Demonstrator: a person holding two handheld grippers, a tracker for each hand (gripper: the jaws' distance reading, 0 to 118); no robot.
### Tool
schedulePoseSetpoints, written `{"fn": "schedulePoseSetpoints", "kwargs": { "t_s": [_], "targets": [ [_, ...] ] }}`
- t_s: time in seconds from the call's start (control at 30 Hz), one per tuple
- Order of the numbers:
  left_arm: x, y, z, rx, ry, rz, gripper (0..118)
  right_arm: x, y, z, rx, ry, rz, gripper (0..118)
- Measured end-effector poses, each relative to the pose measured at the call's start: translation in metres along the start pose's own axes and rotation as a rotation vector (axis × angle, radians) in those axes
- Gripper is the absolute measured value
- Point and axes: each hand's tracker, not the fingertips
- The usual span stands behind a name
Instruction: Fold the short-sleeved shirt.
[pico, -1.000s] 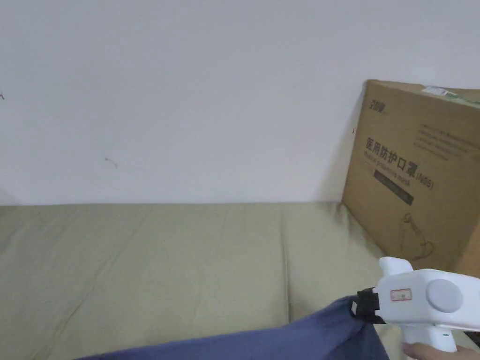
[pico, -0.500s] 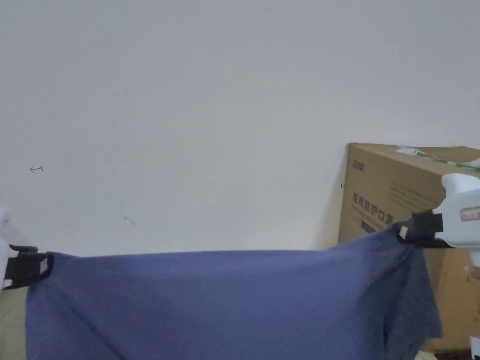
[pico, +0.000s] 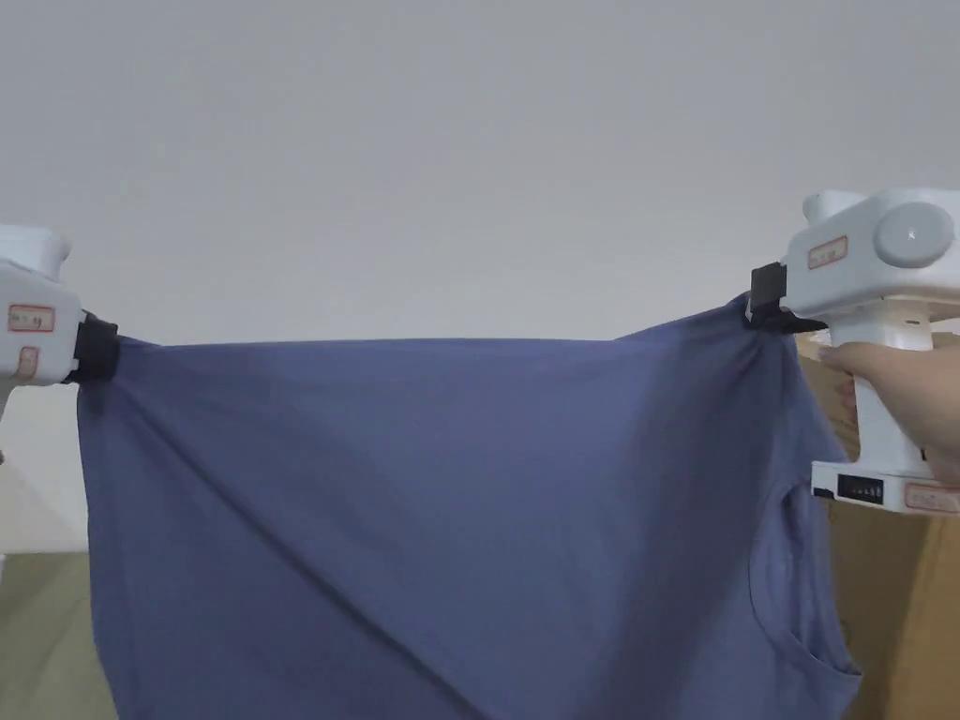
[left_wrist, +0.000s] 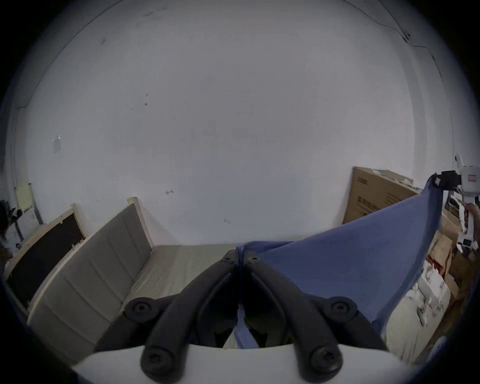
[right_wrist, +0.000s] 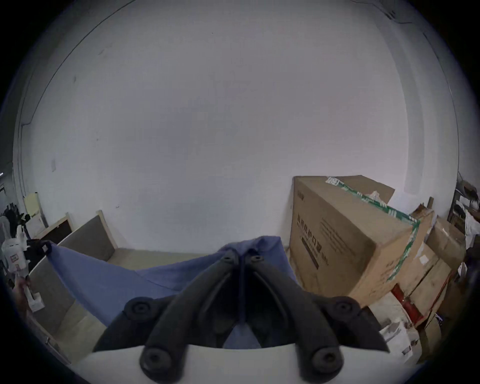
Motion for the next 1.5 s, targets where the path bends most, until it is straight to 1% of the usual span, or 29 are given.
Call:
{"fn": "schedulePoseSetpoints", "kwargs": {
  "t_s": [0.1,0.27,0.37,0.47,0.5,0.57,0.6,0.67,0.73,0.8,0.83,0.87,0.9,0.97,1.03,1.07,1.1,1.2,1.27,1.3,1.33,1.5],
  "targets": [
    [-0.002,0.008,-0.034,0.014,0.025,0.012,1,-0.008,0.016,-0.033,0.023,-0.013,-0.018,2],
    [-0.002,0.013,-0.079,0.042,0.063,0.002,1,-0.019,0.035,-0.070,0.077,-0.037,0.014,2],
    [0.002,0.010,-0.095,0.069,0.076,-0.003,1,-0.023,0.032,-0.083,0.117,-0.051,0.036,2],
    [0.006,-0.003,-0.107,0.073,0.075,0.010,1,-0.012,0.016,-0.105,0.113,-0.058,0.049,2],
    [0.008,-0.012,-0.111,0.054,0.066,0.016,1,-0.007,0.003,-0.111,0.084,-0.053,0.042,2],
    [0.012,-0.036,-0.120,-0.013,0.043,0.040,1,0.000,-0.036,-0.113,0.020,-0.049,0.002,2],
    [0.015,-0.055,-0.122,-0.043,0.032,0.059,1,0.005,-0.063,-0.116,-0.025,-0.059,-0.006,2],
    [0.021,-0.099,-0.127,-0.129,0.002,0.078,1,0.015,-0.124,-0.117,-0.102,-0.043,-0.055,2],
    [0.027,-0.157,-0.131,-0.253,-0.014,0.095,1,0.028,-0.198,-0.120,-0.247,-0.053,-0.093,2],
    [0.033,-0.229,-0.131,-0.418,-0.054,0.109,1,0.047,-0.287,-0.123,-0.457,-0.046,-0.123,2],
    [0.037,-0.259,-0.126,-0.486,-0.048,0.096,1,0.052,-0.325,-0.116,-0.529,-0.043,-0.141,2],
    [0.040,-0.294,-0.114,-0.519,-0.042,0.089,1,0.059,-0.366,-0.103,-0.614,-0.021,-0.145,2],
    [0.041,-0.325,-0.102,-0.556,-0.053,0.082,1,0.062,-0.405,-0.085,-0.652,-0.023,-0.127,2],
    [0.037,-0.375,-0.072,-0.620,-0.089,0.123,1,0.068,-0.462,-0.050,-0.760,-0.044,-0.056,2],
    [0.026,-0.417,-0.042,-0.703,-0.101,0.168,1,0.076,-0.501,-0.011,-0.833,-0.031,-0.017,2],
    [0.022,-0.435,-0.023,-0.736,-0.108,0.179,1,0.075,-0.517,0.017,-0.838,-0.018,0.008,2],
    [0.019,-0.450,-0.004,-0.748,-0.111,0.180,1,0.078,-0.526,0.039,-0.841,0.004,0.023,2],
    [0.010,-0.476,0.051,-0.769,-0.124,0.184,1,0.084,-0.536,0.098,-0.822,0.038,-0.020,2],
    [0.004,-0.486,0.081,-0.771,-0.141,0.222,1,0.087,-0.541,0.124,-0.842,0.055,-0.052,2],
    [0.004,-0.486,0.098,-0.770,-0.134,0.221,1,0.088,-0.544,0.137,-0.860,0.063,-0.081,2],
    [0.002,-0.487,0.109,-0.772,-0.131,0.220,1,0.088,-0.546,0.147,-0.867,0.062,-0.089,2],
    [-0.001,-0.494,0.153,-0.849,-0.134,0.181,1,0.083,-0.552,0.182,-0.903,0.071,-0.072,2]
  ]
}}
